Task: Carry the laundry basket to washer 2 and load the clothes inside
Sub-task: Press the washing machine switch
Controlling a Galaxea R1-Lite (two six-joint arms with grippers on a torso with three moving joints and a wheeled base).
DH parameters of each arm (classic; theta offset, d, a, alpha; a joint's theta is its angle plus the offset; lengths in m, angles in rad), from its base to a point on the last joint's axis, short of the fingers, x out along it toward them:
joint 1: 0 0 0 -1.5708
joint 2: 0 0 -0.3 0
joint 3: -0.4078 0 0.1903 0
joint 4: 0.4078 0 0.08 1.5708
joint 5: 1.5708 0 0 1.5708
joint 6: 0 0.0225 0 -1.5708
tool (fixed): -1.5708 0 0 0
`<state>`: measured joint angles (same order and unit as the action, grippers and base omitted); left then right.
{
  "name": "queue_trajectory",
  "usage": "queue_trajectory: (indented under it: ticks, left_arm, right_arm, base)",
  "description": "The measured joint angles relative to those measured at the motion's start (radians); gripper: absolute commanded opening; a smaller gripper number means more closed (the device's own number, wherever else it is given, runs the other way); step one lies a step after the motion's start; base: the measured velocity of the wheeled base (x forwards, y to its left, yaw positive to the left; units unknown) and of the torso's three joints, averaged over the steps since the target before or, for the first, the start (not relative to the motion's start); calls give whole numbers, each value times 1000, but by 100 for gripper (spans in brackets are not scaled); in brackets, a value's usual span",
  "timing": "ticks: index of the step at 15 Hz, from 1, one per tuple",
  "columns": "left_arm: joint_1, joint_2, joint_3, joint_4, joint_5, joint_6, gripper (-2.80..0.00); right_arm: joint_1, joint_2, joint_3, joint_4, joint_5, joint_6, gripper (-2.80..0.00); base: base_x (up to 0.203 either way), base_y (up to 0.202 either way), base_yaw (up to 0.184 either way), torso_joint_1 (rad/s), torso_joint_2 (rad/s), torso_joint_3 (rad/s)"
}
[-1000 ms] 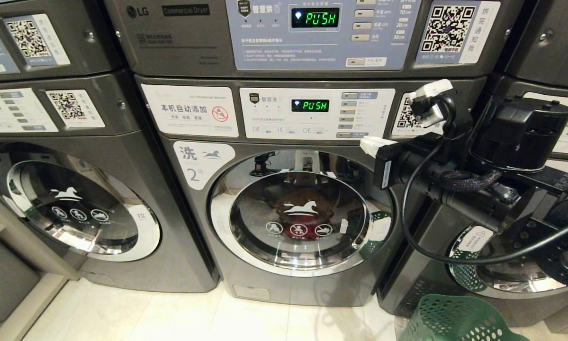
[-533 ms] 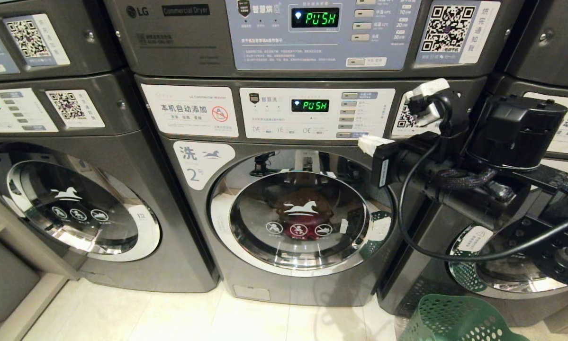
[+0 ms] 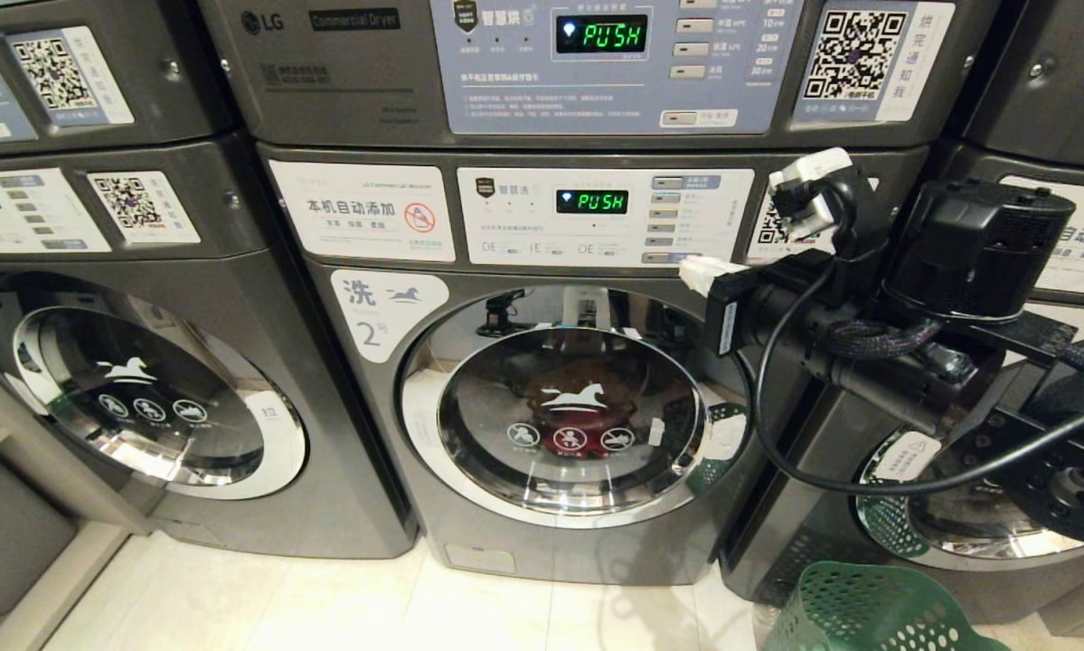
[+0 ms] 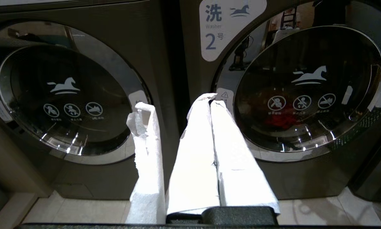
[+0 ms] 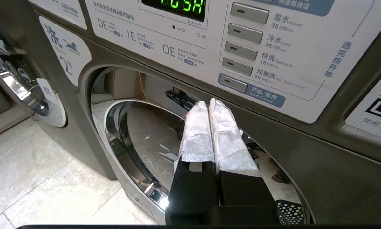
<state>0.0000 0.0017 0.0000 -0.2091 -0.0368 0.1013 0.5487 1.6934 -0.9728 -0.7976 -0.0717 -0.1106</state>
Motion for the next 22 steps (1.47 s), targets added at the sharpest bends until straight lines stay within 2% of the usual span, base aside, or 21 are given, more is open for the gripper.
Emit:
queue_trajectory:
  ticks: [4,9,13,18,22]
  left_arm:
    - [0,0,0,12,2,-38,-280]
    - [0,0,0,101,31,-73,-280]
    - [0,0,0,102,33,-94,-280]
    - [0,0,0,103,35,-98,-280]
    - [0,0,0,102,37,-99,-280]
  right_arm:
    - [0,12,-8,-1,0,1,-280]
    - [0,24,-25,0,-1,3,-280]
    - [-2,26,-27,1,-5,4,-280]
    - [2,24,-36,1,-12,-9,-280]
    - [43,20,-58,1,-10,-9,-280]
  base:
    - [0,0,0,0,0,0]
    - [0,0,0,0,0,0]
    - [0,0,0,0,0,0]
    - [0,0,0,0,0,0]
    - [0,0,0,0,0,0]
